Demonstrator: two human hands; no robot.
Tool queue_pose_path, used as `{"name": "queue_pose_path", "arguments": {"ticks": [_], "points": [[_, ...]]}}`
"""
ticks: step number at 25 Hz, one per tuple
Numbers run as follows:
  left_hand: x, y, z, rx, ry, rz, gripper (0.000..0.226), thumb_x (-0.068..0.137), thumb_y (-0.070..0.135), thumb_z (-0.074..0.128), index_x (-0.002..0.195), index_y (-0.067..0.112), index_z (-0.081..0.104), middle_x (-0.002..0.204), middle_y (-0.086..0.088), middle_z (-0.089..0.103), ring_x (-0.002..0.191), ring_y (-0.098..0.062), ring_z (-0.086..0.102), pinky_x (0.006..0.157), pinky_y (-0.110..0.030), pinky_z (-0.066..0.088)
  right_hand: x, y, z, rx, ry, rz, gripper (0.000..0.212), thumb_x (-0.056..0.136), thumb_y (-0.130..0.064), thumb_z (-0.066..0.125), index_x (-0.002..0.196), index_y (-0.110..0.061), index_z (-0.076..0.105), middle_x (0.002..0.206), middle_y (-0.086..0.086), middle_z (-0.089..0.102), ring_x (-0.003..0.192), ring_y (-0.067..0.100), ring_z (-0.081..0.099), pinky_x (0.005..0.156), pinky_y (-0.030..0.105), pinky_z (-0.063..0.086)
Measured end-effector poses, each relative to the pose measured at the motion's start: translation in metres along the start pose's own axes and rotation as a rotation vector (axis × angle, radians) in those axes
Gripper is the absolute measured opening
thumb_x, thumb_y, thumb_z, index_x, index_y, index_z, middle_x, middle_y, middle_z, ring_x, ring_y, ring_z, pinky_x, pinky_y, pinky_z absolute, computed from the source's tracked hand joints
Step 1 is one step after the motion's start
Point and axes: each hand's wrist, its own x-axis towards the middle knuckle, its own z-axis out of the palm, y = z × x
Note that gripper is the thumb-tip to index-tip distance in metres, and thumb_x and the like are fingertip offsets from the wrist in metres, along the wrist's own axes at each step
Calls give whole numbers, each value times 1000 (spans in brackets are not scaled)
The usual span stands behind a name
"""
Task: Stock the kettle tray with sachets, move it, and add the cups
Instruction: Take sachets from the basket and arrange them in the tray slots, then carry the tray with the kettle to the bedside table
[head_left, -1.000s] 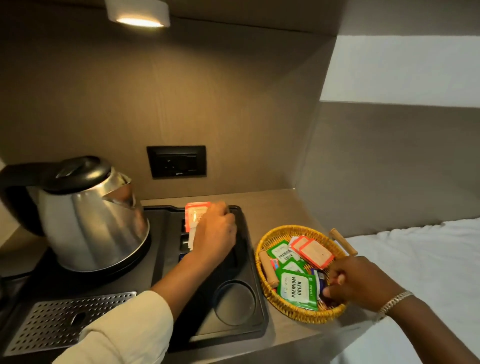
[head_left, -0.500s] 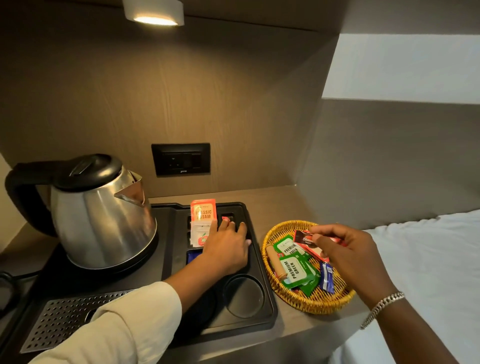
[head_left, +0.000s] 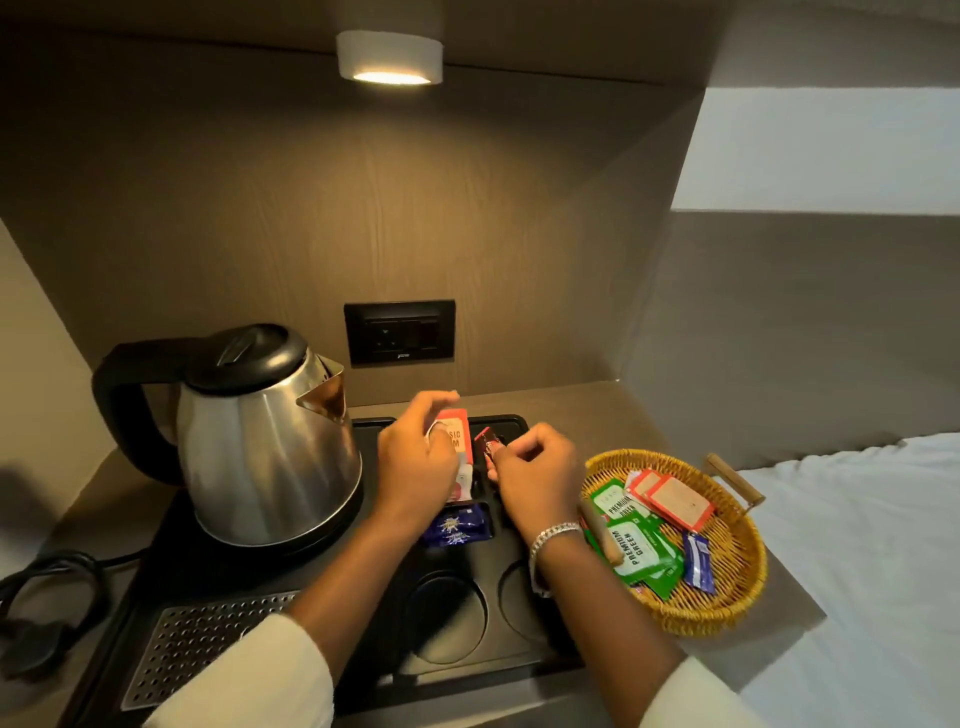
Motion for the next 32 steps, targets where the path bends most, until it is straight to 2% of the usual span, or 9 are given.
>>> {"name": "queue_pose_path", "arguments": {"ticks": [4, 7, 10, 15, 18, 20, 24, 27, 32], "points": [[-44, 6, -38, -200, 79, -98, 24, 89, -9, 52, 93, 9, 68, 92, 2, 72, 87, 0, 69, 66, -7, 50, 1, 17, 26, -13, 85, 29, 20, 75, -6, 69, 64, -18, 56, 63, 3, 65, 67, 22, 64, 58, 27, 49], [-75, -9, -78, -198, 97, -197, 25, 88, -7, 56, 87, 13, 71, 86, -1, 75, 82, -13, 70, 71, -17, 54, 2, 28, 25, -141, 62, 50, 17, 76, -6, 69, 67, -18, 60, 63, 1, 64, 64, 17, 61, 68, 36, 57], [-87, -25, -123, -107, 127, -226, 28, 87, -7, 57, 80, 17, 70, 85, 2, 75, 78, -12, 69, 76, -25, 53, -5, 30, 25, -266, 19, -60, 7, 76, -7, 67, 79, -13, 64, 80, 7, 66, 78, 23, 61, 78, 37, 52], [-83, -55, -186, 55, 269, -210, 27, 86, 4, 57, 78, 27, 68, 78, 7, 75, 76, 2, 67, 76, -11, 49, -38, 38, 3, -390, 8, -191, 29, 78, -17, 69, 104, -10, 60, 107, 11, 58, 100, 25, 52, 84, 29, 36], [-81, -79, -213, 211, 364, -256, 28, 87, 4, 59, 82, 31, 66, 83, 16, 68, 77, 1, 65, 71, -14, 50, -54, 43, -11, -522, -77, -164, 50, 79, -23, 69, 123, -6, 51, 123, 15, 54, 117, 29, 47, 100, 41, 41], [-79, -95, -223, 177, 327, -317, 33, 87, 0, 61, 84, 33, 66, 88, 16, 68, 84, -1, 66, 71, -11, 51, -54, 39, -13, -594, -113, -131, 60, 81, -27, 68, 131, -4, 45, 130, 17, 52, 124, 33, 45, 104, 48, 40], [-78, -110, -231, -155, 131, -385, 49, 86, -14, 55, 101, 32, 66, 108, 14, 69, 105, 1, 65, 84, -11, 51, -42, 33, -13, -876, -190, -156, 47, 85, -40, 58, 115, -4, 54, 110, 19, 62, 101, 36, 57, 80, 41, 50], [-77, -114, -227, -267, 110, -512, 51, 86, -16, 53, 104, 31, 60, 114, 9, 63, 94, 5, 67, 72, -9, 52, -13, 21, -13, -1075, -313, -52, 38, 88, -44, 53, 103, -10, 58, 84, 10, 60, 71, 25, 55, 57, 30, 40], [-78, -95, -222, -371, 220, -742, 34, 88, -6, 55, 112, 17, 60, 102, 0, 70, 80, -9, 68, 59, -21, 55, 22, 14, -13, -1174, -365, -30, 40, 91, -44, 49, 101, -8, 65, 92, 15, 65, 73, 27, 50, 65, 31, 41]]}}
